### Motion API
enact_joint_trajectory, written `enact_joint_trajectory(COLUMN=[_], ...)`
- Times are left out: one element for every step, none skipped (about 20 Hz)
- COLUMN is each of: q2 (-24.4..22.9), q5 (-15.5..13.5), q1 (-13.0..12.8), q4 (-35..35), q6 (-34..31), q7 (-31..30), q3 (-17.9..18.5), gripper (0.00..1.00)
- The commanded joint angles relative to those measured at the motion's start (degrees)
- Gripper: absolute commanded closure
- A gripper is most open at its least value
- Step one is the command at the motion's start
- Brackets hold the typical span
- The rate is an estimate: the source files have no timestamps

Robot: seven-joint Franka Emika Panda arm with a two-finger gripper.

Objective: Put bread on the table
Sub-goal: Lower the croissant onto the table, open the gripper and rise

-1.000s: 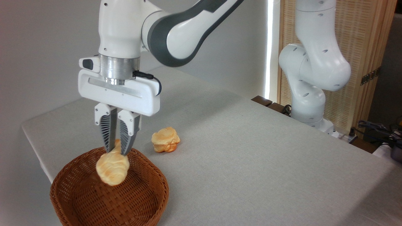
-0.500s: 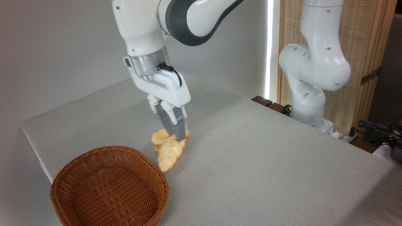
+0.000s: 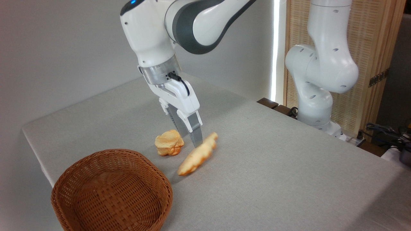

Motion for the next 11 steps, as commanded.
enact_joint_trajectory(q2=[-0.37, -0.37, -0.37, -0.28, -0.11, 0.16, 0.25, 0.34, 0.68, 0.95, 1.04], q5=[-2.66, -4.33, -5.65, -5.67, -5.75, -5.75, -6.01, -6.45, -6.46, -6.37, -6.28], q1=[-0.09, -0.09, -0.01, 0.08, 0.26, 0.43, 0.61, 0.70, 0.78, 0.79, 0.70], q4=[5.55, 6.52, 6.62, 6.53, 6.53, 6.53, 6.62, 6.71, 6.79, 6.88, 6.79], q6=[0.44, 1.23, 2.80, 3.95, 5.00, 5.36, 5.37, 5.37, 5.45, 5.45, 5.37], q7=[-0.82, -1.35, -3.62, -5.38, -6.36, -6.45, -6.54, -6.63, -6.63, -6.63, -6.54], q3=[0.45, 0.71, 0.89, 0.98, 1.07, 1.07, 1.15, 1.15, 1.15, 1.24, 1.33], gripper=[0.00, 0.00, 0.00, 0.00, 0.00, 0.00, 0.00, 0.00, 0.00, 0.00, 0.00])
